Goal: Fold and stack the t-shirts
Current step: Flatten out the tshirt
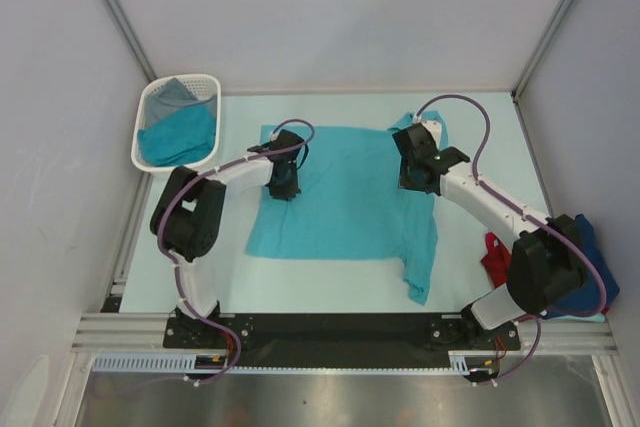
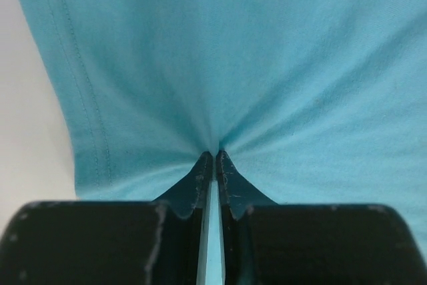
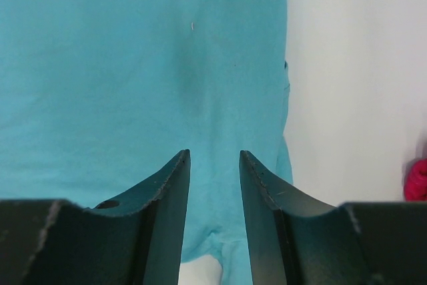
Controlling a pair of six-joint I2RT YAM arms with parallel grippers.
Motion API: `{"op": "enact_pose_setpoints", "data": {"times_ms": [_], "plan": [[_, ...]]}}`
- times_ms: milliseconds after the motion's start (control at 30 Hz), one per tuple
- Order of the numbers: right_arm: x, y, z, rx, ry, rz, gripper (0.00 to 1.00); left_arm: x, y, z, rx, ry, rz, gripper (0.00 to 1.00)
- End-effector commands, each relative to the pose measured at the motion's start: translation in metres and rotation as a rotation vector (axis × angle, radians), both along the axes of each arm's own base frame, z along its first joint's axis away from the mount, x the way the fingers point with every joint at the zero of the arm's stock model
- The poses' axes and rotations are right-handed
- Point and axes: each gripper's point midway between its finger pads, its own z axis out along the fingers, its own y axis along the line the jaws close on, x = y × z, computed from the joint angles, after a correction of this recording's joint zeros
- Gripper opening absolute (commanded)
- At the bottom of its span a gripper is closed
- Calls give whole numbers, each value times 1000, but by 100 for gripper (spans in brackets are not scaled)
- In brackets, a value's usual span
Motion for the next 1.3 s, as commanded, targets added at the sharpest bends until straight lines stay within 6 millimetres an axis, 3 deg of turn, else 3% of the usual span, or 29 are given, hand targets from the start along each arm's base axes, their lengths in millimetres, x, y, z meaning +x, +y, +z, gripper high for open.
{"op": "enact_pose_setpoints", "data": {"times_ms": [0, 100, 367, 467, 500, 600, 767, 1000, 1267], "plan": [[2, -4, 3, 13, -31, -38, 41, -60, 33, -41, 109, 193, 40, 11], [1, -1, -2, 20, -19, -41, 41, -70, 44, -42, 116, 211, 54, 13], [3, -1, -1, 23, -24, -44, 41, -81, 49, -33, 97, 218, 78, 15], [3, -1, 3, 28, -35, -48, 41, -86, 53, -24, 94, 214, 94, 9], [3, -1, 2, 29, -33, -51, 41, -90, 52, -22, 87, 217, 93, 2], [3, 1, 1, 37, -31, -50, 41, -95, 52, -6, 66, 191, 95, 0], [5, 8, -3, 46, -29, -47, 40, -92, 66, 16, 110, 145, 108, 0], [8, 12, -8, 34, -17, -50, 40, -94, 81, 15, 124, 160, 131, 0], [5, 0, -17, -12, 2, -79, 41, -85, 91, 23, 151, 125, 134, 5]]}}
